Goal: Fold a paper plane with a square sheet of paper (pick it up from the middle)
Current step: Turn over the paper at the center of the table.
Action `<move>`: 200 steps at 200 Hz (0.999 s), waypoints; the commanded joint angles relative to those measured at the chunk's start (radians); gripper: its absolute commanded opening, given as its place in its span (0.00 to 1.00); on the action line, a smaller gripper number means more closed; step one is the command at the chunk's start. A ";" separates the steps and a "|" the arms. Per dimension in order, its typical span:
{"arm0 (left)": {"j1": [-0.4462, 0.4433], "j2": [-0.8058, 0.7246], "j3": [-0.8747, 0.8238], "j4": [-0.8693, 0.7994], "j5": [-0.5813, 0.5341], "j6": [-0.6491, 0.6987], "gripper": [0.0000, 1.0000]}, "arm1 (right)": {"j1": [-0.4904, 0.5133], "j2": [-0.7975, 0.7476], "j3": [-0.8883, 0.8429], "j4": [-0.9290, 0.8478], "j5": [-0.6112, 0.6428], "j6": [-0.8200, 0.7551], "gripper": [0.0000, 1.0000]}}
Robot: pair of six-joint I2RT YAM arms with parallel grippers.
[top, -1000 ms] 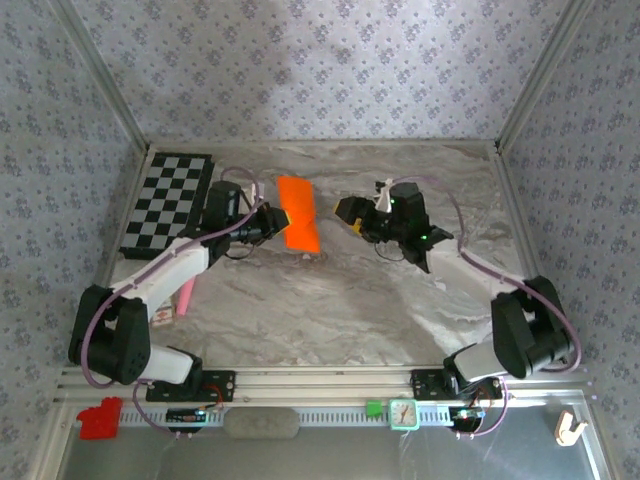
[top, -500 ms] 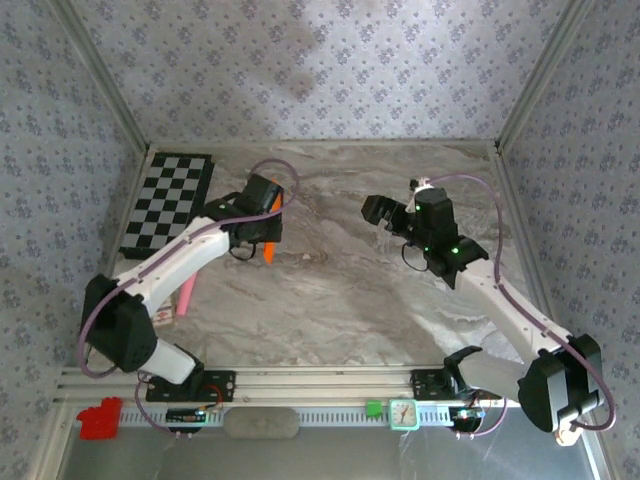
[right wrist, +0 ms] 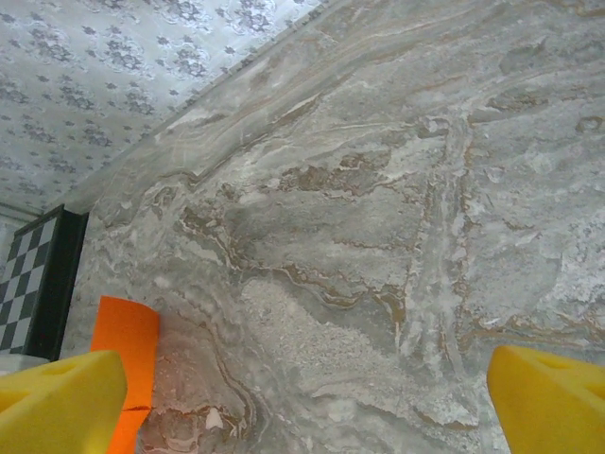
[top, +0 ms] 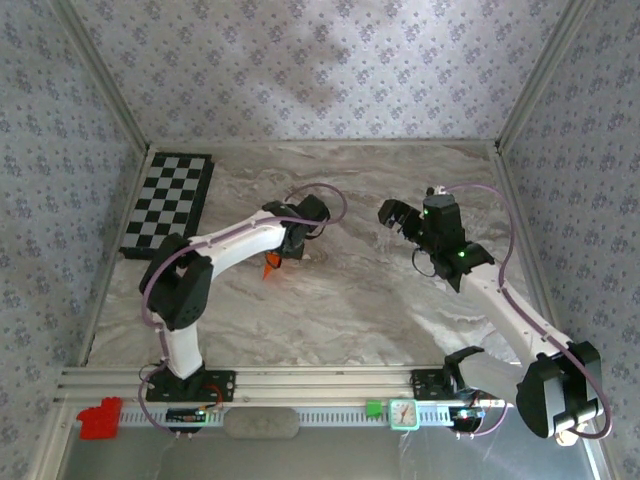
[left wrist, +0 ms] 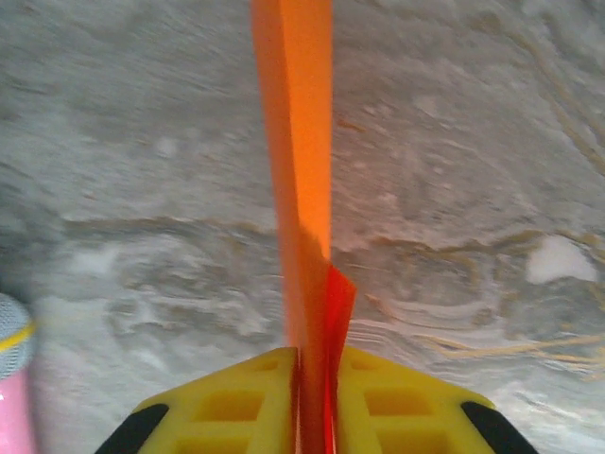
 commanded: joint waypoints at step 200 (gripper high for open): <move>0.638 -0.666 -0.463 0.351 0.693 -0.209 1.00 | 0.418 0.599 0.318 0.087 -0.225 0.060 0.98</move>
